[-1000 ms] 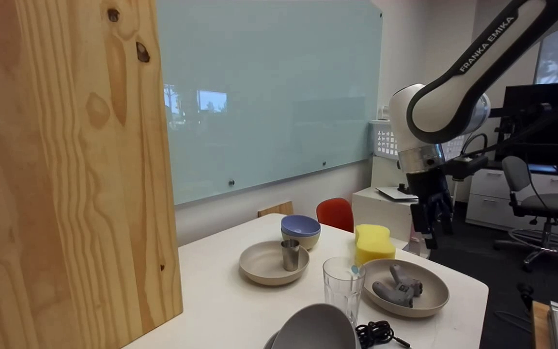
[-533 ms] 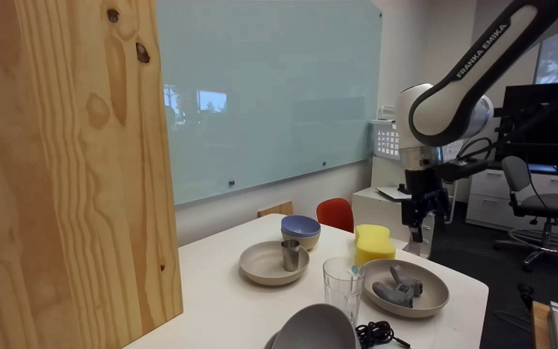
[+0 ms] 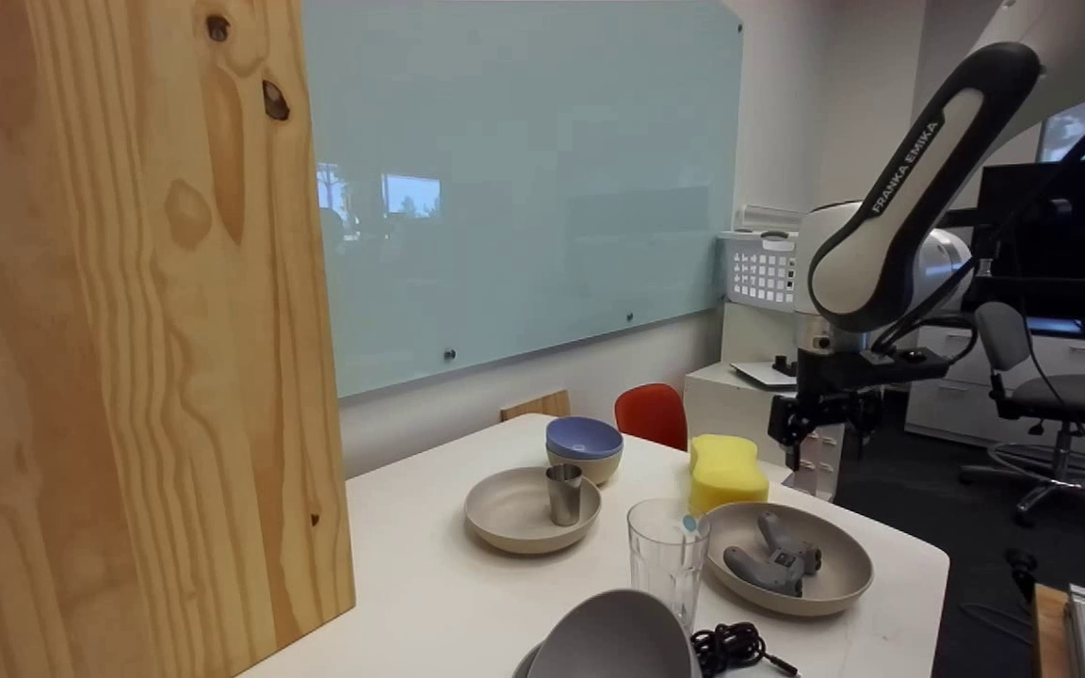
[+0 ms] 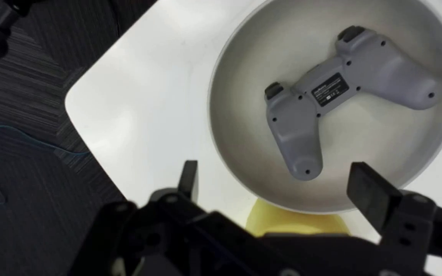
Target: Put the gaming console directly onto the table
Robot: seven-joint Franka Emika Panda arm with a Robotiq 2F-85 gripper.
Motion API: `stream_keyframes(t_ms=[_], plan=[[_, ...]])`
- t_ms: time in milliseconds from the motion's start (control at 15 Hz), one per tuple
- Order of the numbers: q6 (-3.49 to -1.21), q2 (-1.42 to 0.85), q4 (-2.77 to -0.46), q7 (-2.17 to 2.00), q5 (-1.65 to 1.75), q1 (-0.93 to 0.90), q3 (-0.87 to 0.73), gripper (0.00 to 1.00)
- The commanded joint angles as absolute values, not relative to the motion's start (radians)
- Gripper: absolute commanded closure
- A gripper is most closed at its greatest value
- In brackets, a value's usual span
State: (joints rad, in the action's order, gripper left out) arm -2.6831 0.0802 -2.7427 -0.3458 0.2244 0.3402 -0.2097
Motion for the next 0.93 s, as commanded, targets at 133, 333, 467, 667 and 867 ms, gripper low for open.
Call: stream_keyframes(t_ms=[133,333,467,667,867], plan=[[-2.798,-0.152,-2.628,-0.481,0.25,0.306,-0.239,0.0],[-2.805,-0.229,-2.563,-0.599,0.233,0.234,-0.27,0.0],[-2.799,-0.248,-2.537,-0.714,0.195,0.162,-0.283,0.0],[-2.778,-0.277,-2.495,-0.81,0.152,0.096,-0.287,0.0],[-2.736,-0.276,-2.485,-0.873,0.102,0.064,-0.282,0.0]])
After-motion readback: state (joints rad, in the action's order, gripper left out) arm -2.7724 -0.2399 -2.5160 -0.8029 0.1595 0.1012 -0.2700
